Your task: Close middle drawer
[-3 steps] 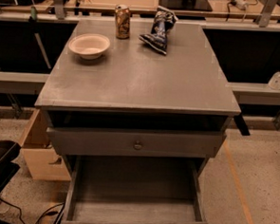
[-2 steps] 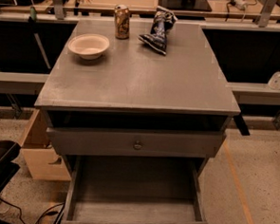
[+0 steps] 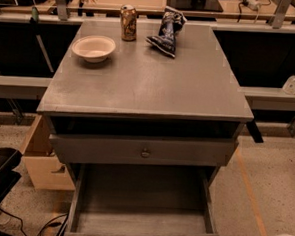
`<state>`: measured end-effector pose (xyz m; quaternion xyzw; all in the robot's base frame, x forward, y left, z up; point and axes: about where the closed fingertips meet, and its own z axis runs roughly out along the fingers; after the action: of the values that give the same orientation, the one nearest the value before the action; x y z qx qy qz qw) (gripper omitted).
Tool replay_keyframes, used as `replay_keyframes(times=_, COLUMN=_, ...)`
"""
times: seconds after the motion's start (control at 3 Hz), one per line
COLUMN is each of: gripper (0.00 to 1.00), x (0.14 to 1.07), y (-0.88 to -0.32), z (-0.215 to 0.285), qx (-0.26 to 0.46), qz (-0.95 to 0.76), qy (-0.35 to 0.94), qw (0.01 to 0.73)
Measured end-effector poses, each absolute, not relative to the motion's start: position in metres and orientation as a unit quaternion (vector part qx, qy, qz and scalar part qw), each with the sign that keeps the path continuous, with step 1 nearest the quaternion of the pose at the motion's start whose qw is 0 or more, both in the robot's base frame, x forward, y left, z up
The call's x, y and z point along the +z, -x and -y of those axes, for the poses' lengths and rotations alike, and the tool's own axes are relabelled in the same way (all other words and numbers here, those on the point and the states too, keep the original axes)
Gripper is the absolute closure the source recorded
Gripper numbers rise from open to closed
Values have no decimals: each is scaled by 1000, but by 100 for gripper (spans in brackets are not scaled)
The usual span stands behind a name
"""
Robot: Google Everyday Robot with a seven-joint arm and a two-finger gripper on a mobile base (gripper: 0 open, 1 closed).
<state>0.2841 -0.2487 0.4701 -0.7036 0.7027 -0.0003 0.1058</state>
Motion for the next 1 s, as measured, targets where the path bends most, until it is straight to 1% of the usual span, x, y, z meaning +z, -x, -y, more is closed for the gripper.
replay_keyframes(times=0.33, gripper=100, x=455, y=-281, z=236, qx=13, qz=-694, qy=711, qw=107)
replay_keyframes(times=1.0, gripper=100, x=402, y=-308, z=181, qx=51, qz=-658, qy=735, qw=160)
